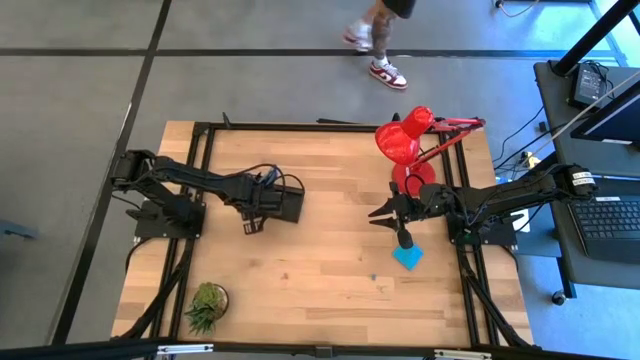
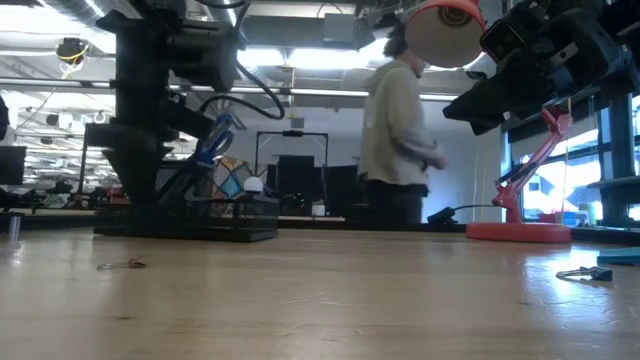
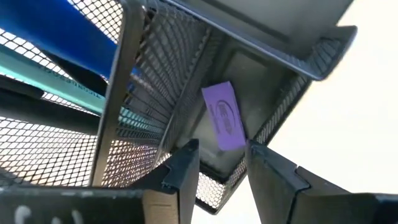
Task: Pick and place office supplies into organizer
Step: Put the pink binder clip into the black desk organizer
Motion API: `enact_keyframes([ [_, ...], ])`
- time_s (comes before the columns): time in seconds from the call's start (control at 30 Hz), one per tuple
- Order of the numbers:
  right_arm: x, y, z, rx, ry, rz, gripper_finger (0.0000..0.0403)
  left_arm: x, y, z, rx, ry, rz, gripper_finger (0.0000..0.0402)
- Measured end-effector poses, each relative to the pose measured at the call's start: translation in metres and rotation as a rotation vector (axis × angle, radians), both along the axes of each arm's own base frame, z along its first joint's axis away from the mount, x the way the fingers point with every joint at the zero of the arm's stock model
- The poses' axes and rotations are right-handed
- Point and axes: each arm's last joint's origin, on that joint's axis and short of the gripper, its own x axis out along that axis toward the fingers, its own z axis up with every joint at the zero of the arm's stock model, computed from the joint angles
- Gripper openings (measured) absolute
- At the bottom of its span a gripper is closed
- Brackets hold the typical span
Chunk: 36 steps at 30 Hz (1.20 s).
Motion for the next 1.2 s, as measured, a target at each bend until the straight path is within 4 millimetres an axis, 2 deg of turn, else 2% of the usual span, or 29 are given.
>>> enact_keyframes([
  [0.23, 0.000, 0.000, -0.001, -0.001, 0.008, 0.000, 0.0091, 0.009, -0.018, 0.024, -0.007, -0.010, -0.054, 0.0125],
  [0.37, 0.000, 0.000, -0.001, -0.002, 0.007, 0.000, 0.0091, 0.020, -0.032, 0.042, -0.024, -0.089, -0.081, 0.0125],
  [0.5, 0.000, 0.000, -0.001, -0.002, 0.007, 0.000, 0.0091, 0.032, -0.052, 0.057, -0.124, -0.214, -0.095, 0.0126],
  [0.7, 0.000, 0.000, -0.001, -0.002, 0.008, 0.000, 0.0091, 0.050, -0.095, 0.065, -0.370, -0.437, -0.194, 0.0132],
  [0.87, 0.000, 0.000, -0.001, -0.003, 0.009, 0.001, 0.0091, 0.053, -0.136, 0.061, -0.423, -0.514, -0.356, 0.0149],
  [1.0, 0.000, 0.000, -0.001, -0.001, 0.009, 0.000, 0.0091, 0.056, -0.157, 0.049, -0.411, -0.535, -0.308, 0.0161],
  [1.2, 0.000, 0.000, -0.001, 0.000, 0.010, 0.000, 0.0091, 0.067, -0.172, 0.021, -0.377, -0.445, -0.217, 0.0164],
])
